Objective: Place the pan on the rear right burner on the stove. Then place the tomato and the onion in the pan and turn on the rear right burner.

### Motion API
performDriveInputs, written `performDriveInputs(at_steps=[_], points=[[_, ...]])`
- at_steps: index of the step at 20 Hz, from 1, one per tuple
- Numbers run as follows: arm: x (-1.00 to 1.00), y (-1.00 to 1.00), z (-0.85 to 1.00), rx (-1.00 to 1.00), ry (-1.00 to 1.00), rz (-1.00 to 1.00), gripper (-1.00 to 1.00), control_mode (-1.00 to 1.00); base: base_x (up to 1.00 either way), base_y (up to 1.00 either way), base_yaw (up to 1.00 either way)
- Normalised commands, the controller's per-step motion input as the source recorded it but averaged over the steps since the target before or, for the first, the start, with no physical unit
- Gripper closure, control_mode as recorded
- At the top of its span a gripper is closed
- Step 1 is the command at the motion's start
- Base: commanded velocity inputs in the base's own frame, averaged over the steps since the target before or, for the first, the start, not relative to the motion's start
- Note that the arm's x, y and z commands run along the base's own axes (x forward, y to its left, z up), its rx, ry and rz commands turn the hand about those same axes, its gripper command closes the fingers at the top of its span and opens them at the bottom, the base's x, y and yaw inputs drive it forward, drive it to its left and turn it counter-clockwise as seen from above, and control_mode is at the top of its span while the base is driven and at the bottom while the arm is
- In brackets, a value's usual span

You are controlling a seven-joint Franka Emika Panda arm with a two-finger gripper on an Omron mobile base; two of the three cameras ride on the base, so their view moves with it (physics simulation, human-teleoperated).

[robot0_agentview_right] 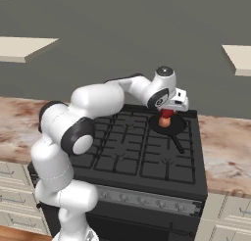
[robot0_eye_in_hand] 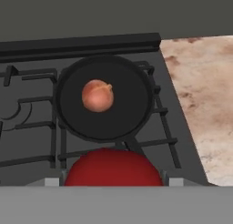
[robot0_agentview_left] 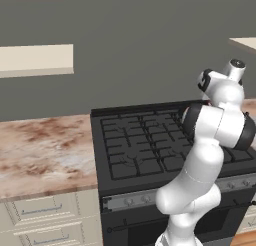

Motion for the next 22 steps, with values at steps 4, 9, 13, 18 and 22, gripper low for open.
performDriveInputs(at_steps=[4, 9, 13, 18, 22], points=[[0.14, 0.0, 0.0, 0.0, -0.07, 0.0, 1.0, -1.0, 0.0, 0.0, 0.0], [0.21, 0.0, -0.01, 0.0, -0.07, 0.0, 1.0, -1.0, 0.0, 0.0, 0.0], [0.24, 0.0, -0.1, 0.0, -0.08, 0.0, 1.0, -1.0, 0.0, 0.0, 0.0], [0.14, 0.0, -0.2, 0.0, -0.03, 0.0, 1.0, -1.0, 0.0, 0.0, 0.0], [0.0, -0.07, -0.16, 0.0, 0.0, 0.0, 1.0, -1.0, 0.0, 0.0, 0.0]])
